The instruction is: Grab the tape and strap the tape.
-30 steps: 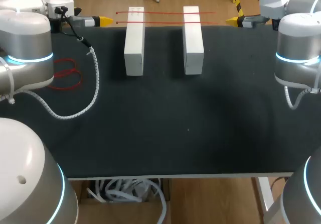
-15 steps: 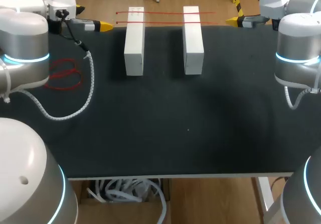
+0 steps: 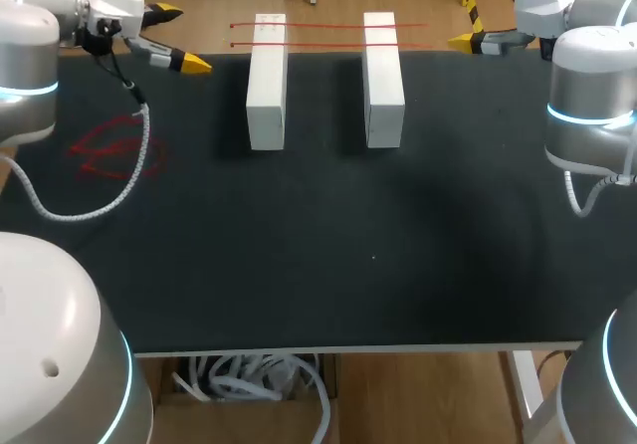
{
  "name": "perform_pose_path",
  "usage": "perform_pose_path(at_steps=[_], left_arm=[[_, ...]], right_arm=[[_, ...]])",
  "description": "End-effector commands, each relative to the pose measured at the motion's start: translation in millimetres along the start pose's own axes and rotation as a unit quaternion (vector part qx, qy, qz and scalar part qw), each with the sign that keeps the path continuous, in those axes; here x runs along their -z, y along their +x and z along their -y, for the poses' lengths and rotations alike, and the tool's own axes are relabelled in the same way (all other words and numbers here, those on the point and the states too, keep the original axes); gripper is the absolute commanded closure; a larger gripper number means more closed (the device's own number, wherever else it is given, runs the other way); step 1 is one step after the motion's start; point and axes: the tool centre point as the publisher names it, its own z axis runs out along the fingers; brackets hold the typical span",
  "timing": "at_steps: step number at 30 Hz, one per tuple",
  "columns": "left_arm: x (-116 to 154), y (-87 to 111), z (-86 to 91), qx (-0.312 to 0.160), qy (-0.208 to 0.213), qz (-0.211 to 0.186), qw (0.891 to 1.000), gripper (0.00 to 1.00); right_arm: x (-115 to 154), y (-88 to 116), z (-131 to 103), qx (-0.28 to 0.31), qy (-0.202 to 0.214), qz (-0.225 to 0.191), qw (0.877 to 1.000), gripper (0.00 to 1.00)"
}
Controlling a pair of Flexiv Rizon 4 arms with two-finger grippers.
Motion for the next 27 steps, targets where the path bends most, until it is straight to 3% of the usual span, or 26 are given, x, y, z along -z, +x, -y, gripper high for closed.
perform_pose_path(at_steps=[1,2,4,8,27], left_arm=[[-11,-14.8,-8.3,0.003,-0.001,-0.086,0.996,0.13],[-12,-15.4,-9.2,-0.003,0.003,-0.095,0.996,0.19],[-11,-15.7,-10.7,-0.003,0.007,-0.098,0.995,0.48],[-15,-20.3,-15.8,-0.004,0.010,-0.107,0.994,0.63],[-46,-37.9,-22.8,-0.017,0.055,-0.163,0.985,0.61]], right_arm=[[1,0,1,0.000,-0.002,-0.001,1.000,0.00],[1,0,1,0.000,-0.002,-0.001,1.000,0.00],[1,0,1,0.000,-0.002,-0.001,1.000,0.00],[1,0,1,0.000,-0.002,-0.001,1.000,0.00],[1,0,1,0.000,-0.002,-0.001,1.000,0.00]])
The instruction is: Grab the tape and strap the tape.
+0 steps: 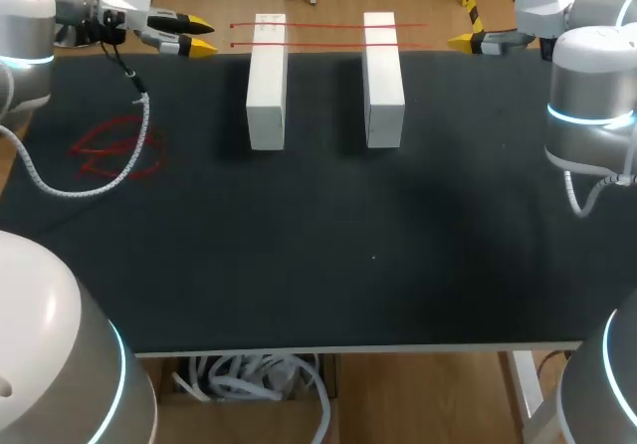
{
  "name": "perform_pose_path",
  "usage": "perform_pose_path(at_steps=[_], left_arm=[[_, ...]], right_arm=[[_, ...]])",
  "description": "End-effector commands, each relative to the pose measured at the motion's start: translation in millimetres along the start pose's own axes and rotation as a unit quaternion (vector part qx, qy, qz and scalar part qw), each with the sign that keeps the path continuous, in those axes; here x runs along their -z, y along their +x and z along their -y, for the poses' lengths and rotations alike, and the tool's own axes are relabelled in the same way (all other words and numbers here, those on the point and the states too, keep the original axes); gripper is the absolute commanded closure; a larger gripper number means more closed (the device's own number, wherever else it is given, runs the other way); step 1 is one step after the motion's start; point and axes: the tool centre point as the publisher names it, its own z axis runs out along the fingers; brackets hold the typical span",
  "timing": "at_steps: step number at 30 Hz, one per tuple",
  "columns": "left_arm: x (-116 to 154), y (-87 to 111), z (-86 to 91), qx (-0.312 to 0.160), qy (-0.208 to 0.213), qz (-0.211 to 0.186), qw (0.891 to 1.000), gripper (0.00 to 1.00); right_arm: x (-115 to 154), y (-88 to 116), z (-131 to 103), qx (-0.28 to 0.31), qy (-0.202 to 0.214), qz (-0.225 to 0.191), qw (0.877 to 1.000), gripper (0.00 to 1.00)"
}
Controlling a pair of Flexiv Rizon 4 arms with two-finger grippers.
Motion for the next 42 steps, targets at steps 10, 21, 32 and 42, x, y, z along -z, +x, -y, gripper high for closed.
perform_pose_path(at_steps=[10,21,32,42], left_arm=[[-14,-29.4,-14.9,-0.002,0.057,-0.076,0.995,0.64],[-29,-44.2,-29.2,0.012,0.078,-0.102,0.992,0.63],[-42,-46.8,-34.7,0.011,0.095,-0.124,0.988,0.64],[-52,-45.9,-31.6,-0.009,0.100,-0.142,0.985,0.69]], right_arm=[[0,0,1,0.000,-0.001,-0.001,1.000,0.00],[0,0,1,0.000,-0.001,-0.001,1.000,0.00],[0,0,1,0.000,-0.001,-0.001,1.000,0.00],[0,0,1,0.000,-0.001,-0.001,1.000,0.00]])
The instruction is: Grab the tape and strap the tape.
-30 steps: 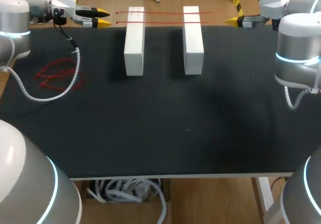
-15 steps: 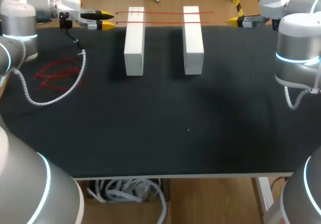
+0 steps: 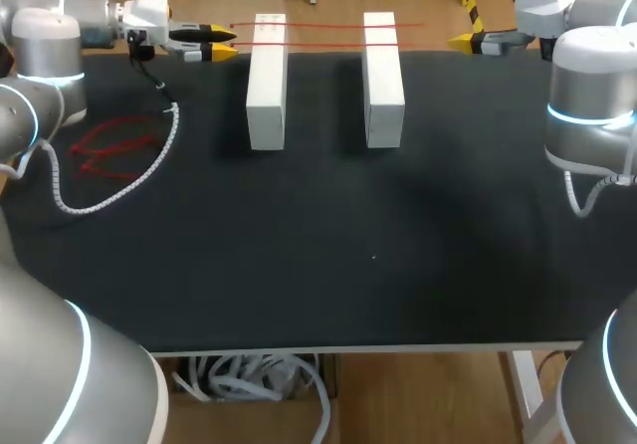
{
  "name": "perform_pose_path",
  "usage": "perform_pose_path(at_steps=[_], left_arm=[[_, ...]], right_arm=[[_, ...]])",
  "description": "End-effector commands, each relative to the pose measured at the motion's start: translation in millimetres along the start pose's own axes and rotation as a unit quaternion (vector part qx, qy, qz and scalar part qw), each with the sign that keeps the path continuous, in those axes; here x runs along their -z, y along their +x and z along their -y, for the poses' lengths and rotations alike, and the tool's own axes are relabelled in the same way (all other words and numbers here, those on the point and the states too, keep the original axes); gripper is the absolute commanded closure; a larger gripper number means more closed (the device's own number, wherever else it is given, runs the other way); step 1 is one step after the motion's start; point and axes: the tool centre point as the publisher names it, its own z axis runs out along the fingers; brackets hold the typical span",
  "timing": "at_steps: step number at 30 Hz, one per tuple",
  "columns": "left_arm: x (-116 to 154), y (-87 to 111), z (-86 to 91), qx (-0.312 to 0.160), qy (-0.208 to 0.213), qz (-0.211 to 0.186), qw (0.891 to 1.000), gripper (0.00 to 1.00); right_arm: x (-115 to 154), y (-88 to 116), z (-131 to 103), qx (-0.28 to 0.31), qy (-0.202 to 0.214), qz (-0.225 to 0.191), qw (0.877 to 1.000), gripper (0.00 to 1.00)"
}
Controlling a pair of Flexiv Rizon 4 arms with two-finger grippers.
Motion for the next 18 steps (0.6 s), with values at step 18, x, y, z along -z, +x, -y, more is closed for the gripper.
perform_pose_path(at_steps=[18], left_arm=[[-3.6,-9.9,-7.4,-0.008,0.007,-0.143,0.990,0.69]], right_arm=[[0.4,-0.3,0.7,0.000,-0.001,-0.001,1.000,0.00]])
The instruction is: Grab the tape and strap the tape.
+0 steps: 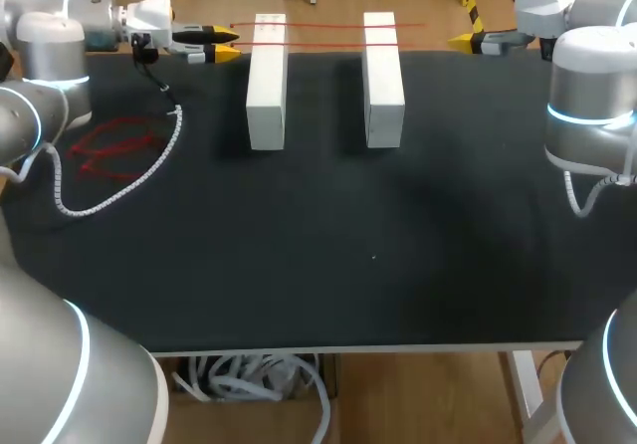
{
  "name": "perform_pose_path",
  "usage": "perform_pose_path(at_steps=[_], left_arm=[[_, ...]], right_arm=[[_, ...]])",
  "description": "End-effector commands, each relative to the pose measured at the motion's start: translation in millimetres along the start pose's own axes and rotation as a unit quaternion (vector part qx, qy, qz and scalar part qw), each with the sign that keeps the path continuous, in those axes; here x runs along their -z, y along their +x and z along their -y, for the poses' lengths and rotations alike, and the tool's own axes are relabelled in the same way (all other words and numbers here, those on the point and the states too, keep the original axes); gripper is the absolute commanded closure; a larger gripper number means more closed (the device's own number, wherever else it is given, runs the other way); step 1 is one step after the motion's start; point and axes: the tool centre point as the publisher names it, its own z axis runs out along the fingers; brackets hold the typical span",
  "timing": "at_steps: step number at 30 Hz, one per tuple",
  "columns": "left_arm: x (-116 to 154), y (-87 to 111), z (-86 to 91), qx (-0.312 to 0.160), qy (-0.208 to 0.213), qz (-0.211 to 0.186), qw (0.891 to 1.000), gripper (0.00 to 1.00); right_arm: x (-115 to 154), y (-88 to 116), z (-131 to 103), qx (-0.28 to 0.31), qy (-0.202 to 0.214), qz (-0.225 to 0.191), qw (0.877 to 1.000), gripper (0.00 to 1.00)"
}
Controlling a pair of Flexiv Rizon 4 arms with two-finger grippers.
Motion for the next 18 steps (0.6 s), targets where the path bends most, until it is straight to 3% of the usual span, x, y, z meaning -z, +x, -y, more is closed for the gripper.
perform_pose_path(at_steps=[1,18], left_arm=[[1.9,-8.1,-5.5,0.000,0.002,-0.150,0.989,0.69],[6.3,-5.0,-9.0,0.009,-0.002,-0.172,0.985,0.73]], right_arm=[[0.4,-0.3,0.7,0.000,-0.001,-0.001,1.000,0.00],[0.4,-0.3,0.7,0.000,-0.001,-0.001,1.000,0.00]])
